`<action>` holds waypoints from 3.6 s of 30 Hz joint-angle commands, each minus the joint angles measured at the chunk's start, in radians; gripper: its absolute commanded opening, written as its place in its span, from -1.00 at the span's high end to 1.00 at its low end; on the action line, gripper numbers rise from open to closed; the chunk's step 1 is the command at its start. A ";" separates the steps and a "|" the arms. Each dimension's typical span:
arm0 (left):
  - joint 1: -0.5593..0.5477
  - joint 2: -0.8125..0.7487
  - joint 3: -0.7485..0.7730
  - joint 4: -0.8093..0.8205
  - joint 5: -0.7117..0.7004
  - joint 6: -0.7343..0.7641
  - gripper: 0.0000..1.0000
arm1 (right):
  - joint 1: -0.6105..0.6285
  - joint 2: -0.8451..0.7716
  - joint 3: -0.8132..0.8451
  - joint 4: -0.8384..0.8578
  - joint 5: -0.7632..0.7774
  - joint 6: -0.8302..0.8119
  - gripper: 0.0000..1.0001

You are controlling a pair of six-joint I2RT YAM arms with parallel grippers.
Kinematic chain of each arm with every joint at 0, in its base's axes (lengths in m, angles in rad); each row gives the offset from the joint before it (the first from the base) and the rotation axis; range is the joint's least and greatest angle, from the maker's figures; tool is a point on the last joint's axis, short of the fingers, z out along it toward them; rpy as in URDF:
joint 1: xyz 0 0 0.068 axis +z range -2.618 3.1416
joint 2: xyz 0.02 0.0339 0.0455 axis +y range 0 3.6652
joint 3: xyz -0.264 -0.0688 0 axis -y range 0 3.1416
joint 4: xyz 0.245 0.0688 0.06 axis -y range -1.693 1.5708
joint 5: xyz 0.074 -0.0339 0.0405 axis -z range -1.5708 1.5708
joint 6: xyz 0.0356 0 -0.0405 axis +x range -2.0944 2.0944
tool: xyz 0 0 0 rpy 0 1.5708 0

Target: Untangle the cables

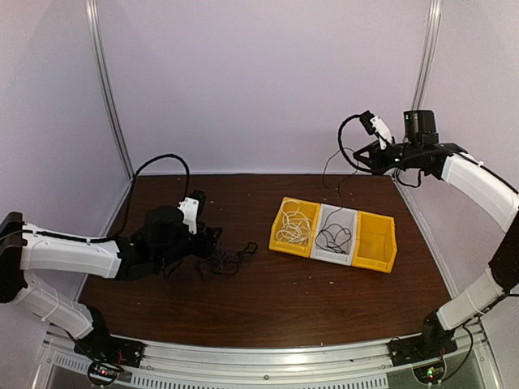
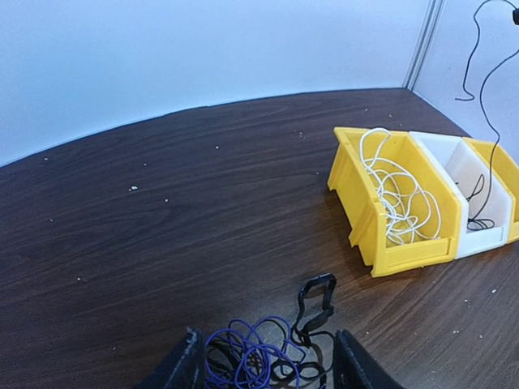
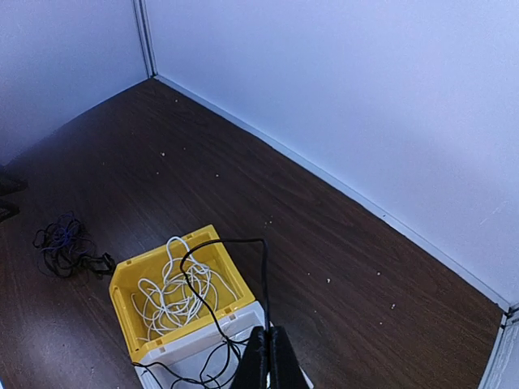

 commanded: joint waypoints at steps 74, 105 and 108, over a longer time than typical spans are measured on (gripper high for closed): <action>0.002 0.005 -0.060 0.032 0.012 -0.071 -0.09 | 0.282 0.367 -0.136 -0.111 0.648 -0.154 0.96; 0.003 0.039 -0.038 0.009 0.019 -0.064 -0.10 | 0.262 0.112 -0.159 -0.289 0.230 -0.257 -0.06; 0.002 0.046 -0.033 0.008 0.021 -0.066 -0.10 | 0.261 0.149 -0.162 -0.264 0.261 -0.247 0.01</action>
